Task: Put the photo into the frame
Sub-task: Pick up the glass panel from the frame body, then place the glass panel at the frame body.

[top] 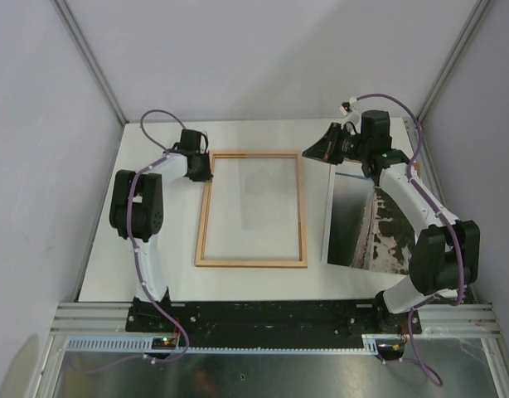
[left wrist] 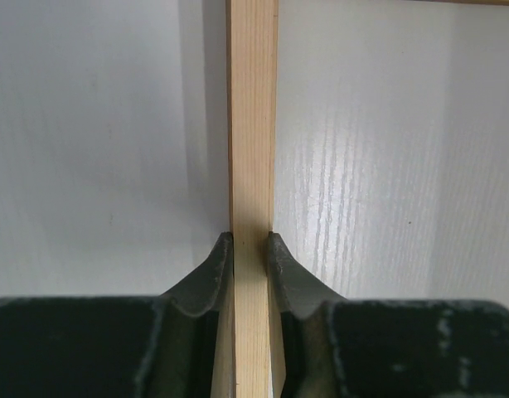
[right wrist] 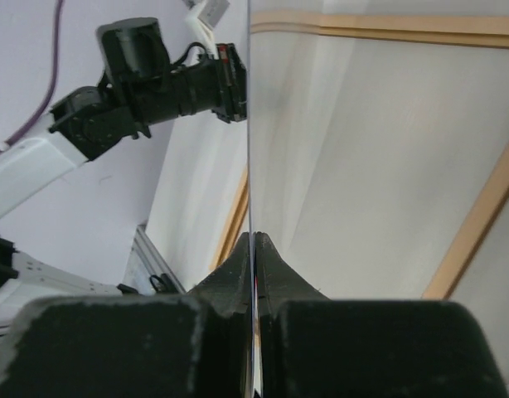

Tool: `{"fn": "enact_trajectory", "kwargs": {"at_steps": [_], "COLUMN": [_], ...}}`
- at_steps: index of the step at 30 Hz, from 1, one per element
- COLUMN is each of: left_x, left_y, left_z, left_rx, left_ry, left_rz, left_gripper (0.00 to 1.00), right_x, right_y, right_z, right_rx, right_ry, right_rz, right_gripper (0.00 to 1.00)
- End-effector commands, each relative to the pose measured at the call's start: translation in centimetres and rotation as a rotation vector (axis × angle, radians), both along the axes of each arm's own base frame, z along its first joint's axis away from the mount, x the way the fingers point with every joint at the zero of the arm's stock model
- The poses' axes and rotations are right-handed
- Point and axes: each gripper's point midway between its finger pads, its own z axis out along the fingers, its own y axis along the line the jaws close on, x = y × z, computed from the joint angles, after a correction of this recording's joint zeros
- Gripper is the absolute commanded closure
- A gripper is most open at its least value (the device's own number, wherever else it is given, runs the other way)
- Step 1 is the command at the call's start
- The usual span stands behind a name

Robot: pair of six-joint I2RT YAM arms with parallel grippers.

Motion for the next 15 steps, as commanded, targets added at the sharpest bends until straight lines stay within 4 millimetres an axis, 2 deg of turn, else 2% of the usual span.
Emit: {"fn": "enact_trajectory", "kwargs": {"at_steps": [1,4,8,11,15], "left_x": [0.1,0.2,0.1,-0.1,-1.2], "left_y": [-2.2,-2.3,-2.1,-0.7,2.1], "left_z": [1.6,2.1,3.7,5.1,6.3], "left_rx": [-0.082,-0.096,-0.136,-0.144,-0.13], "left_ry": [-0.036,-0.041,-0.051,-0.049,-0.04], "left_rz": [-0.056,-0.035,0.032,0.119,0.25], "left_gripper": [1.0,1.0,0.76,0.62,0.56], "right_x": [-1.2,-1.3,-1.3,-1.3,-1.2], "right_y": [0.9,1.1,1.7,2.2,2.8], "right_z": [4.9,4.7,4.2,3.1,1.9], "right_rx": [0.119,0.142,0.19,0.196,0.226], "right_ry": [-0.086,-0.064,-0.032,-0.002,0.037], "right_rz": [0.041,0.038,0.051,0.056,0.065], "right_gripper": [1.0,1.0,1.0,1.0,1.0]}}
